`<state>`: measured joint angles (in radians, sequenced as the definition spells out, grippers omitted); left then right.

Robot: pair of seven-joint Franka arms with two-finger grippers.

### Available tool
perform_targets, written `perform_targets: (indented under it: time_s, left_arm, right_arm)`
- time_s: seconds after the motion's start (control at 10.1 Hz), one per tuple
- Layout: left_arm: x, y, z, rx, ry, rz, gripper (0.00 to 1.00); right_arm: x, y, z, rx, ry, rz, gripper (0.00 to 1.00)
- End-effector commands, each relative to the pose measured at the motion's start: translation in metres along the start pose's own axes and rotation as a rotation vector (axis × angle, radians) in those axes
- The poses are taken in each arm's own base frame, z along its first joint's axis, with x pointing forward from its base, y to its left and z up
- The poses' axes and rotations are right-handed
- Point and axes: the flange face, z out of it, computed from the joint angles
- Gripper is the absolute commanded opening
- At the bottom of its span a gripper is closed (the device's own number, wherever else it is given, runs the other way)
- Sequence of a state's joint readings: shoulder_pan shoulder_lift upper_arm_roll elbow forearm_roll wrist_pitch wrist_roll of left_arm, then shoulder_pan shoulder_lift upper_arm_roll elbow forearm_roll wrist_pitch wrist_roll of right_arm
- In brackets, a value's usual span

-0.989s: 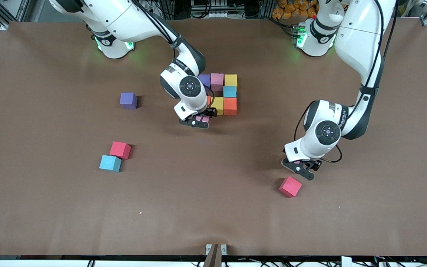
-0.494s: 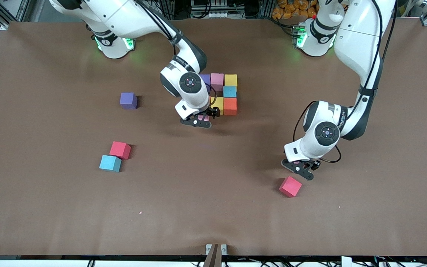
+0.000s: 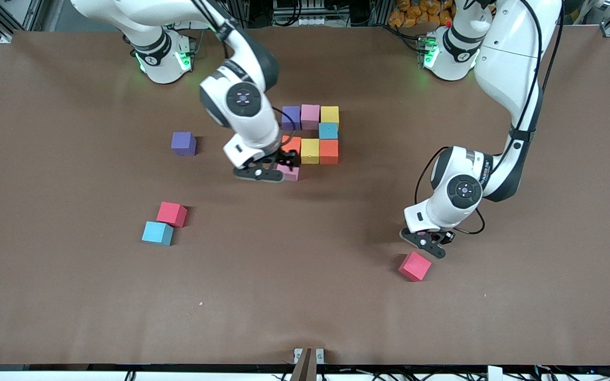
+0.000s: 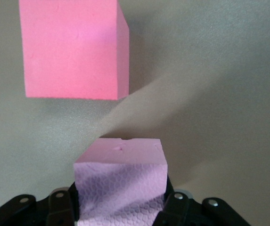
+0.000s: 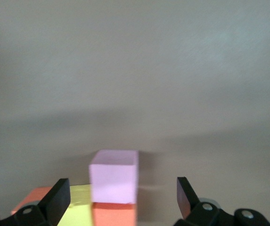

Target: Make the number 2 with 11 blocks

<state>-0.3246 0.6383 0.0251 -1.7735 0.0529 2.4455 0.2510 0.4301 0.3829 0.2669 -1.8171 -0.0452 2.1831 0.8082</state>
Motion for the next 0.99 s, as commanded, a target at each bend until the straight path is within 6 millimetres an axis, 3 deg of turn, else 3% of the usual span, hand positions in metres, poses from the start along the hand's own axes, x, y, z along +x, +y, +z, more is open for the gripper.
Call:
perform_targets:
  time_s: [0.0, 0.1, 0.2, 0.4, 0.49, 0.69, 0.89]
  left_arm:
    - [0.009, 0.009, -0.017, 0.009, 0.033, -0.034, 0.46]
    - [0.018, 0.018, -0.027, 0.004, 0.051, -0.061, 0.45]
    - [0.027, 0.030, -0.036, -0.010, 0.069, -0.086, 0.44]
    - [0.049, 0.067, -0.053, -0.029, 0.091, -0.194, 0.43]
    - [0.060, 0.089, -0.060, -0.033, 0.090, -0.216, 0.43]
    - [0.078, 0.127, -0.066, -0.043, 0.085, -0.296, 0.44]
    - [0.098, 0.184, -0.062, -0.058, 0.103, -0.399, 0.44]
  right_arm:
    - [0.040, 0.070, -0.013, -0.035, -0.018, -0.047, 1.00]
    - [0.048, 0.087, -0.009, -0.050, -0.022, -0.094, 1.00]
    - [0.066, 0.118, -0.005, -0.064, -0.026, -0.152, 1.00]
    - [0.102, 0.181, -0.010, -0.063, -0.022, -0.288, 1.00]
    - [0.112, 0.202, -0.012, -0.060, -0.021, -0.339, 1.00]
    - [0.114, 0.252, -0.018, -0.060, -0.011, -0.365, 1.00]
    - [0.093, 0.306, -0.017, -0.059, -0.005, -0.357, 1.00]
